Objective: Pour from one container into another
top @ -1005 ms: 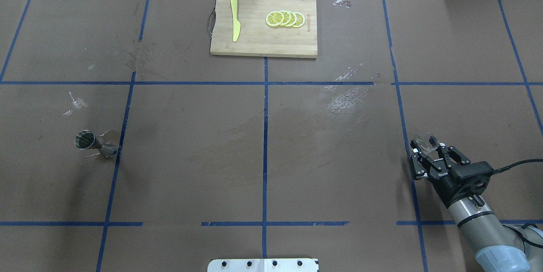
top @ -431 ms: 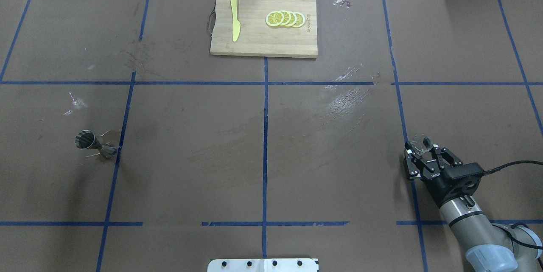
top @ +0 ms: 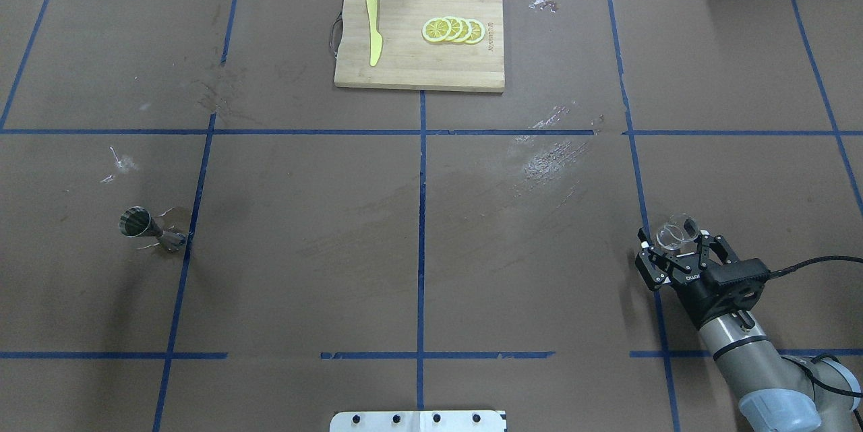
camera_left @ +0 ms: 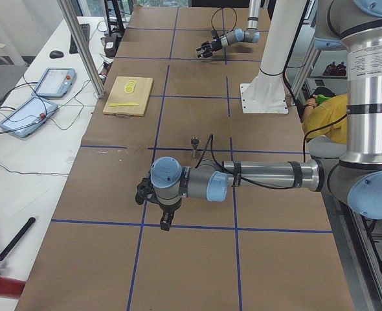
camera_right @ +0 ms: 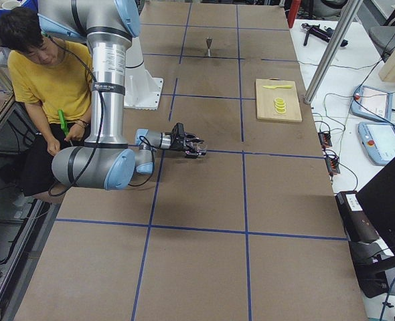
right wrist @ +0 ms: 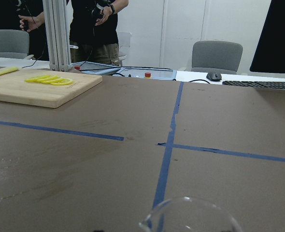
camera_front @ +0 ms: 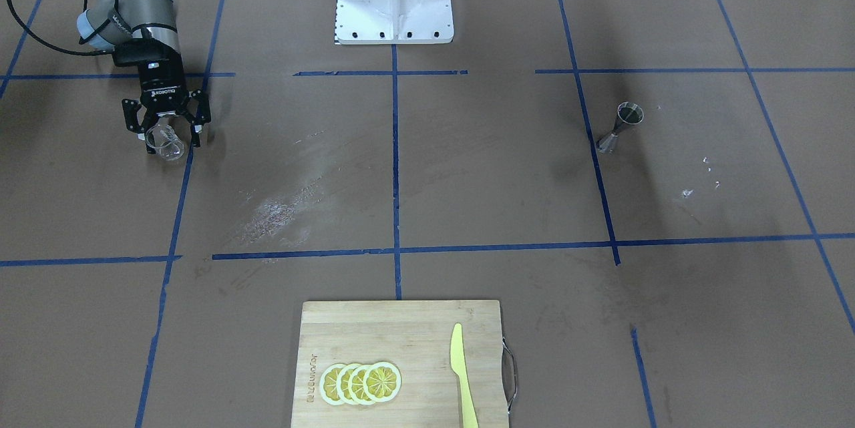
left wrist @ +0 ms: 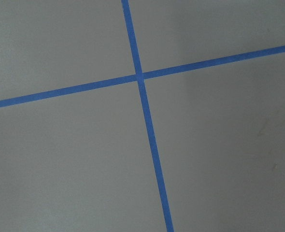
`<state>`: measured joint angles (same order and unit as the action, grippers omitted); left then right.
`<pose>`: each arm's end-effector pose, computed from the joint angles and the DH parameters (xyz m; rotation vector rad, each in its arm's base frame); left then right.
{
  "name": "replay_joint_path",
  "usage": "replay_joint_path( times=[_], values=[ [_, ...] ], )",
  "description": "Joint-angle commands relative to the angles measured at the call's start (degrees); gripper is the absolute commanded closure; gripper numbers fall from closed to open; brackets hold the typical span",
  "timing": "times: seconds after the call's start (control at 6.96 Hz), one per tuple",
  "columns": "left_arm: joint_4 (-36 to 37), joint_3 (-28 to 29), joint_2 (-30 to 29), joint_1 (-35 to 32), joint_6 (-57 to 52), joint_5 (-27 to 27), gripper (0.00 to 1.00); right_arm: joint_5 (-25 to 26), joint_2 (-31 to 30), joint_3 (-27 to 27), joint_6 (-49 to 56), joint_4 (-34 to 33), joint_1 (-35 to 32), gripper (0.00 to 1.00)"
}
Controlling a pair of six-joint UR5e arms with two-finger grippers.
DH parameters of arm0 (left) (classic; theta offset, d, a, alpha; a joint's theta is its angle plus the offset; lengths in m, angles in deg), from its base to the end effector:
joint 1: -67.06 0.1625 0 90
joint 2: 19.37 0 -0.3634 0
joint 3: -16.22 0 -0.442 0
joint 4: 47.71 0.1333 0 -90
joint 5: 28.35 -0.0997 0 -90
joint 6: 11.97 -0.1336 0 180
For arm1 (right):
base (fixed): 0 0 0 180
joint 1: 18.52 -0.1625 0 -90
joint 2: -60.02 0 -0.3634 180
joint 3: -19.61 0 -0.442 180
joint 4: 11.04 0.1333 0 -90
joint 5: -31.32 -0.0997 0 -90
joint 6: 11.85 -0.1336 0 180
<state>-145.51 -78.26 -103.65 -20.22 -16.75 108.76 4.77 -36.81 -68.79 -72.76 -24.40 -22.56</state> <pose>-0.0109 -0.5162 0.6126 0.1229 0.8202 0.1704 -0.4674 -0.2865 0.5177 1.2085 -0.7273 0.2951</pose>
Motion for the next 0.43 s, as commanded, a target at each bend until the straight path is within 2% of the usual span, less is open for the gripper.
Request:
replay_joint_path(
  times=[0.0,0.29],
  values=[
    [0.07,-0.01,0.00,0.00,-0.05,0.00,0.00,0.09,0.07,-0.11,0.00,0.00,0.00,0.00],
    [0.07,0.08,0.00,0.00,-0.05,0.00,0.00,0.00,0.50,-0.11,0.08,0.09,0.00,0.00]
  ],
)
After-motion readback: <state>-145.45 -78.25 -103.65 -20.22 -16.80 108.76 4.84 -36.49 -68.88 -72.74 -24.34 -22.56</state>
